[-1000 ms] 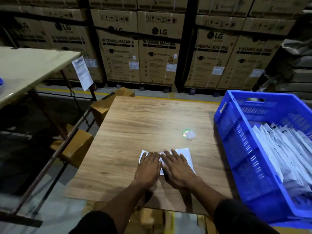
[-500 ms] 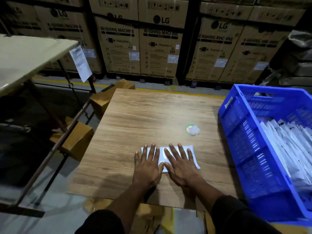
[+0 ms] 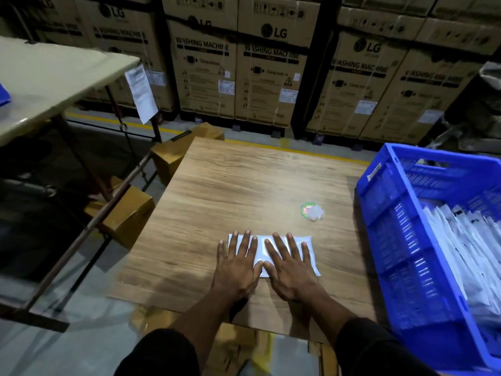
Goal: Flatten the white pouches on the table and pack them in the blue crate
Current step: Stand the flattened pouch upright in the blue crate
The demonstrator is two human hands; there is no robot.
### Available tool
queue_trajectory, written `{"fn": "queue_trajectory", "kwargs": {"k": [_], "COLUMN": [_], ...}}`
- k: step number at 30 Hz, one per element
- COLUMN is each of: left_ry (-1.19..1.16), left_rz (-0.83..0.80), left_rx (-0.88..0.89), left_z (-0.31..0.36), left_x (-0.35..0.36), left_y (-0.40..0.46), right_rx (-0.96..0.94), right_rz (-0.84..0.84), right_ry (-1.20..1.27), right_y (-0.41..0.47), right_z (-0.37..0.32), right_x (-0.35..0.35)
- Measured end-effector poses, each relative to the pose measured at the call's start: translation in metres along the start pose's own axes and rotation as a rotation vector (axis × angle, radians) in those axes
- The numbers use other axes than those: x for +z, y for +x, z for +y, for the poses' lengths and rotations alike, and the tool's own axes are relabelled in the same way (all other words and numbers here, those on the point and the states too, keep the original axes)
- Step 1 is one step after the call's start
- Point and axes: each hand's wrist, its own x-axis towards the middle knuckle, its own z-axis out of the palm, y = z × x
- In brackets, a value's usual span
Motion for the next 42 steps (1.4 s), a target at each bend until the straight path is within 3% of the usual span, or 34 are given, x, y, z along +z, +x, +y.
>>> {"fn": "queue_trajectory", "kwargs": {"k": [11, 20, 27, 31, 36, 42], "left_ry": [-0.02, 0.059, 0.12, 0.078, 0.058, 0.015], "left_rz": [-0.025, -0.073, -0.085, -0.045, -0.098, -0.133], "left_rx": [0.007, 0.1, 0.088, 0.06, 0.185, 0.069], "left_z": [0.001, -0.003, -0.002, 0.011, 0.034, 0.025], "left_x": [-0.002, -0.002, -0.006, -0.015, -0.012, 0.006], "left_y": [-0.001, 0.002, 0.006, 0.011, 0.017, 0.01], "right_rx": [0.028, 0.164, 0.191, 0.204, 0.09, 0.092], "right_rz": [-0.049, -0.051, -0.124, -0.086, 0.023, 0.016], "right_ry": [0.039, 0.022, 0.036, 0.032, -0.015, 0.021], "right_y": [-0.004, -0.036, -0.041, -0.036, -0.02, -0.007], "right_z": [-0.002, -0.012, 0.029, 0.022, 0.003, -0.005], "right_x": [-0.008, -0.008, -0.01, -0.021, -0.02, 0.0]}}
